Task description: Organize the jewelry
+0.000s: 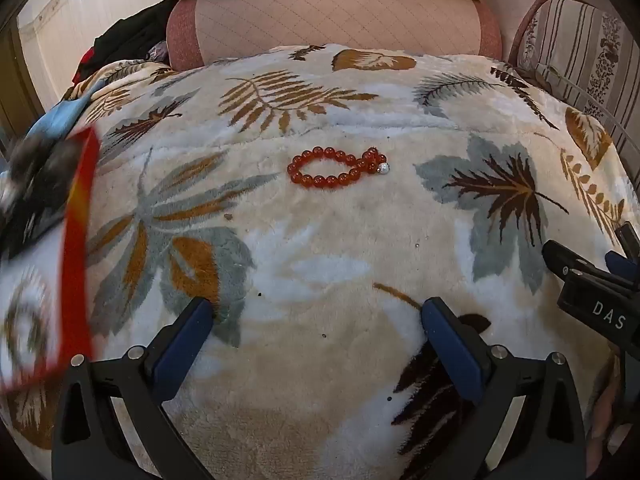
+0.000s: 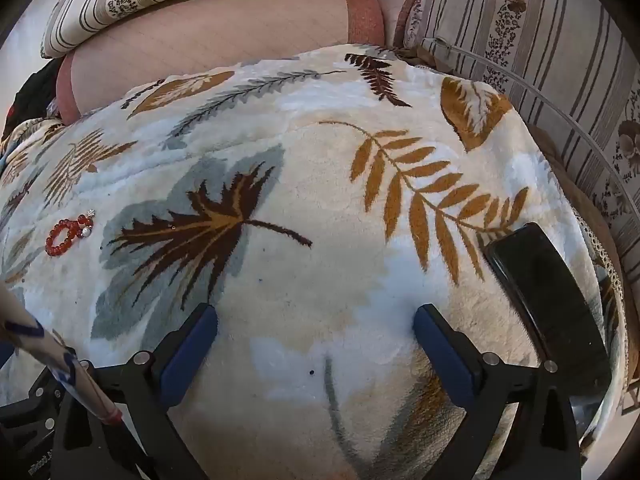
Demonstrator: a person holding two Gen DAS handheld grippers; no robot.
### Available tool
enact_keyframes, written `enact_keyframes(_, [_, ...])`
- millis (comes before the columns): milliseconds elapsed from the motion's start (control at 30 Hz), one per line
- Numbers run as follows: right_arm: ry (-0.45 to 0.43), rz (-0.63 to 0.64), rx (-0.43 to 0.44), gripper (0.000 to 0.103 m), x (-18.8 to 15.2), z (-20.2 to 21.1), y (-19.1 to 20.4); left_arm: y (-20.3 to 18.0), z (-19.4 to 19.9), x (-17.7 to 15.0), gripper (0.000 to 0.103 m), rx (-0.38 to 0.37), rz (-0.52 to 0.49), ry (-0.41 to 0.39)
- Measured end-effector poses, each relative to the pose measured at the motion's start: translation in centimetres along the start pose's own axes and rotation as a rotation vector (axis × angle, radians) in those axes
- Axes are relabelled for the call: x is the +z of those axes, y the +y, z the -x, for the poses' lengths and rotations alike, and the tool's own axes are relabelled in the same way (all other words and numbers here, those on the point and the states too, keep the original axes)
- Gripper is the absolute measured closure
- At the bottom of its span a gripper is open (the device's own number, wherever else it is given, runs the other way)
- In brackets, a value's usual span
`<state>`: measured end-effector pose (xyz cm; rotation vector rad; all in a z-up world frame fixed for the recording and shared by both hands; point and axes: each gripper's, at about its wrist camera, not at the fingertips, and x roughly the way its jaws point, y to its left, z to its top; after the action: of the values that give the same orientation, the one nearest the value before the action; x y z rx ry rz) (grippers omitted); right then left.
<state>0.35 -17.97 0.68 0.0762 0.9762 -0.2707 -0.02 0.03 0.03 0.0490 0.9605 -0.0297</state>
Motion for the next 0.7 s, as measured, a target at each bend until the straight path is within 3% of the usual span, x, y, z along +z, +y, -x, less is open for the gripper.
enact_keyframes(700, [-0.005,0.011,-0.015,0.001,-0.02,-0.01,0.05,-0.13,-0.26,-0.02,0.000,0.008,-0.006,0.004])
